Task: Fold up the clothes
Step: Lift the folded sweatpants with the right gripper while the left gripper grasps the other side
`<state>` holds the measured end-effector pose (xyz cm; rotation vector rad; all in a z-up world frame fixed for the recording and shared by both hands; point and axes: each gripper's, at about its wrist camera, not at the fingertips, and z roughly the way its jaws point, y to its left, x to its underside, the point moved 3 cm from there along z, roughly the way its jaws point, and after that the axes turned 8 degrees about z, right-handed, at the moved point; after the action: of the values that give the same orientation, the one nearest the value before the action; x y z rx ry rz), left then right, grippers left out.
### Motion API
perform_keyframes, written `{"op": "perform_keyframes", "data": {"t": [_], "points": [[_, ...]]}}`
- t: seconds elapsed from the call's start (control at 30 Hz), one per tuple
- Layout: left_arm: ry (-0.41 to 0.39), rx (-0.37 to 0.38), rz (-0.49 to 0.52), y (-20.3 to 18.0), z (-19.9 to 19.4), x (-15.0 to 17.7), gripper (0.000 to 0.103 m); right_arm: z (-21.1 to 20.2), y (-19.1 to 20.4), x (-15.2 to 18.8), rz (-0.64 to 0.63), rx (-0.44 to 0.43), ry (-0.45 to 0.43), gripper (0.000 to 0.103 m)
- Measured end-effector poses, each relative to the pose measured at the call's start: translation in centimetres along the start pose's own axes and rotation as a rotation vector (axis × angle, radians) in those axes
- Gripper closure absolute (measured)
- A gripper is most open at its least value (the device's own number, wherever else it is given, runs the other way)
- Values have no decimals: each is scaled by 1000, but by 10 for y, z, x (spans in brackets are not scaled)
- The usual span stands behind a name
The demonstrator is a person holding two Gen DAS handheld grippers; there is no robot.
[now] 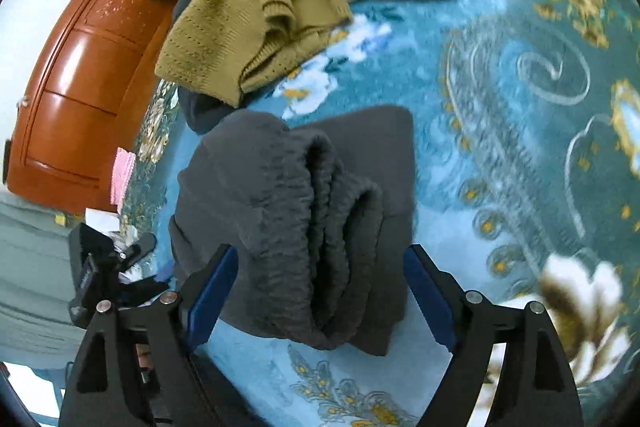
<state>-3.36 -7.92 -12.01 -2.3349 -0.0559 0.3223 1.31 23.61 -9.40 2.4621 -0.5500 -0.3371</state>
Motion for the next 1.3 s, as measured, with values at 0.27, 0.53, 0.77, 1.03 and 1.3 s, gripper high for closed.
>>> {"op": "perform_keyframes", "data": {"t": [0.27,0.53,0.77,1.03,1.3], "points": [[54,29,-14,0,33,-13,8,23,-9,1,30,-27,27,18],[105,38,7,-2,47,-12,8,45,-21,-8,51,-49,34,4],[123,36,10,1,53,-15,8,53,-20,-8,68,-76,38,3],[104,47,72,-8,50,-16,22,47,-10,-6,44,-50,28,23],[74,48,137,-27,40,-11,36,25,4,-8,12,-97,22,44]]}}
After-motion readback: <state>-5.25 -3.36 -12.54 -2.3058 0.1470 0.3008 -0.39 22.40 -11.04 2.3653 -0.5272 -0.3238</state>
